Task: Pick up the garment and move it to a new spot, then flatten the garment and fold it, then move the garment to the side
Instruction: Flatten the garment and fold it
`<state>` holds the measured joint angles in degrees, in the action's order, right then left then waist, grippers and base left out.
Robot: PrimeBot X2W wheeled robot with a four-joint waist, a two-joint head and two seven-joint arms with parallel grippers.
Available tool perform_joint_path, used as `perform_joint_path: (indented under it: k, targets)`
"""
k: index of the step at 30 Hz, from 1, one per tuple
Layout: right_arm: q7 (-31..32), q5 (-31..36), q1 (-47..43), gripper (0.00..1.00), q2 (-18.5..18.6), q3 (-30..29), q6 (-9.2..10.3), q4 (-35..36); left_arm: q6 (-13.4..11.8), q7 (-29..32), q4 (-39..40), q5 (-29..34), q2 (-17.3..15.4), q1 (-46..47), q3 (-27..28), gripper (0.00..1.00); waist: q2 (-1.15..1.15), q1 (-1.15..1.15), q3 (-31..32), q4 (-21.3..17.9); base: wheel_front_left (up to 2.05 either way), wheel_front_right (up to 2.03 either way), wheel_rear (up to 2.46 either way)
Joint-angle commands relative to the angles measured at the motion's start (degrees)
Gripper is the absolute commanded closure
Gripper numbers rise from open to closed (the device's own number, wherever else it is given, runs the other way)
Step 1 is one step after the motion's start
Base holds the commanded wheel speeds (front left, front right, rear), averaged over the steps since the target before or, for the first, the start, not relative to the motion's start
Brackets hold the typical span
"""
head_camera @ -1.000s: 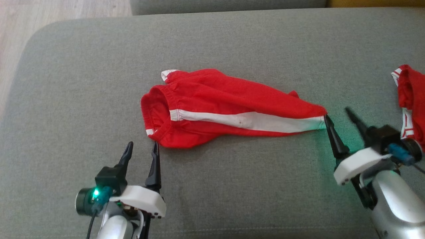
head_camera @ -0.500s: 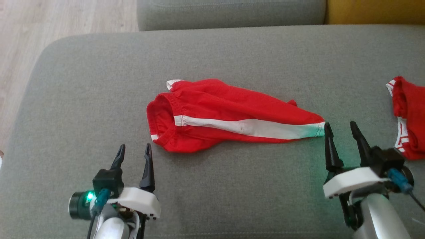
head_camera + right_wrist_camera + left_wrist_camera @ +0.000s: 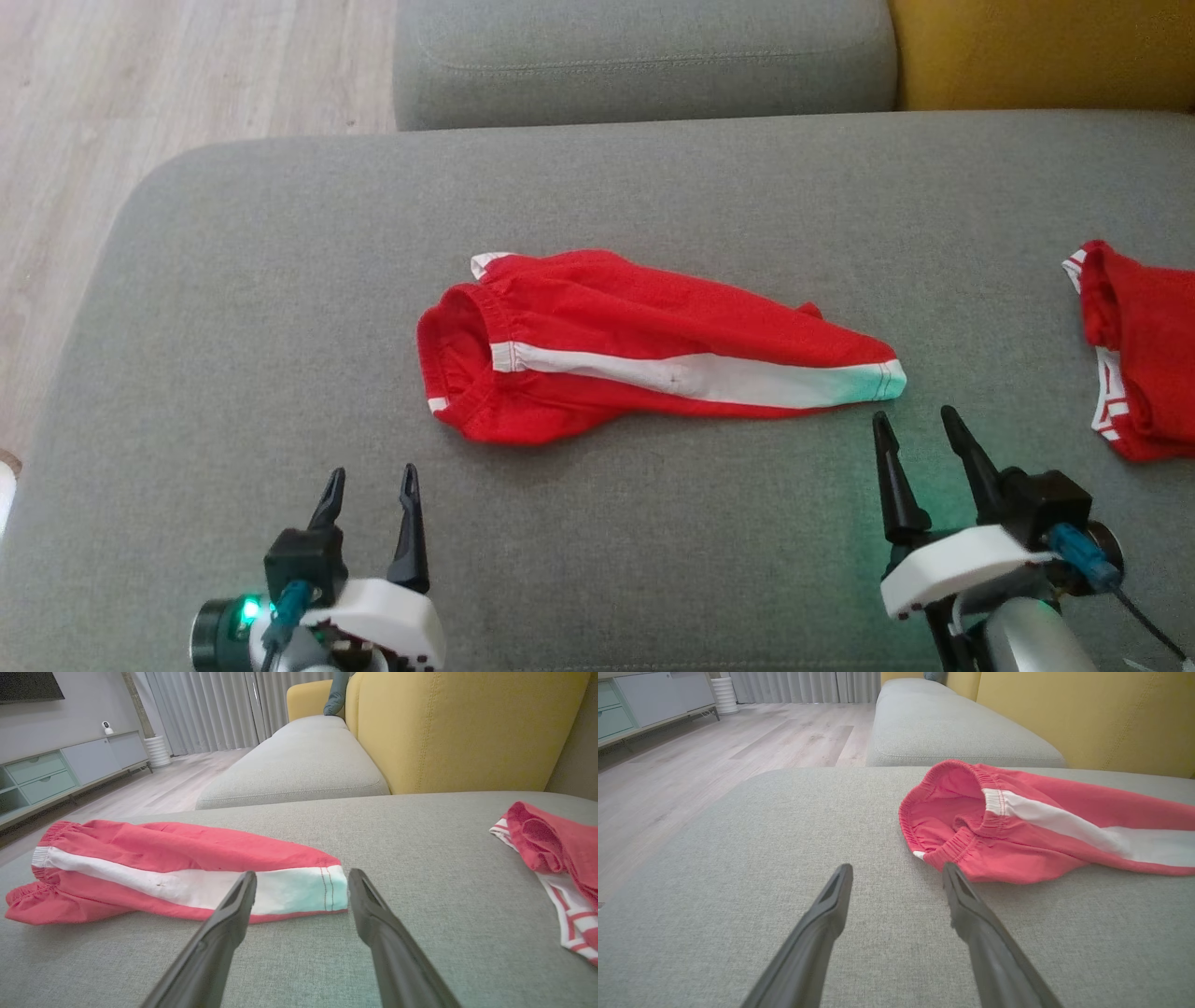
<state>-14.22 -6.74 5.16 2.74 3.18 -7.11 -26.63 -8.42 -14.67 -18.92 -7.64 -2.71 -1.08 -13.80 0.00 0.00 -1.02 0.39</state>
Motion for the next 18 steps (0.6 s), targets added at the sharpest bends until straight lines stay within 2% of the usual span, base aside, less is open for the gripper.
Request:
perform_joint_path:
  k: [1, 11, 18]
  targets:
    - [-0.77, -0.58, 1.84, 0.0, 0.15, 1.74, -0.37, 1.98, -0.05, -0.33, 1.94, 0.05, -0.17, 2.39, 1.93, 0.0, 0.0, 0.0, -0.51, -0.11, 0.0, 0.0, 0.0]
    - [-0.77, -1.1, 4.64, 0.0, 0.14, 3.68, -0.37, 3.03, 3.36, -0.33, 2.07, -3.39, -0.17, 8.46, -1.24, 0.0, 0.0, 0.0, -5.75, -2.17, 0.0, 0.0, 0.0]
    - [-0.78, -1.89, 6.68, 0.0, 0.14, 4.83, -0.37, 3.14, 7.13, -0.33, -2.09, -7.25, -0.17, 15.31, -1.74, 0.0, 0.0, 0.0, -10.0, -4.96, 0.0, 0.0, 0.0]
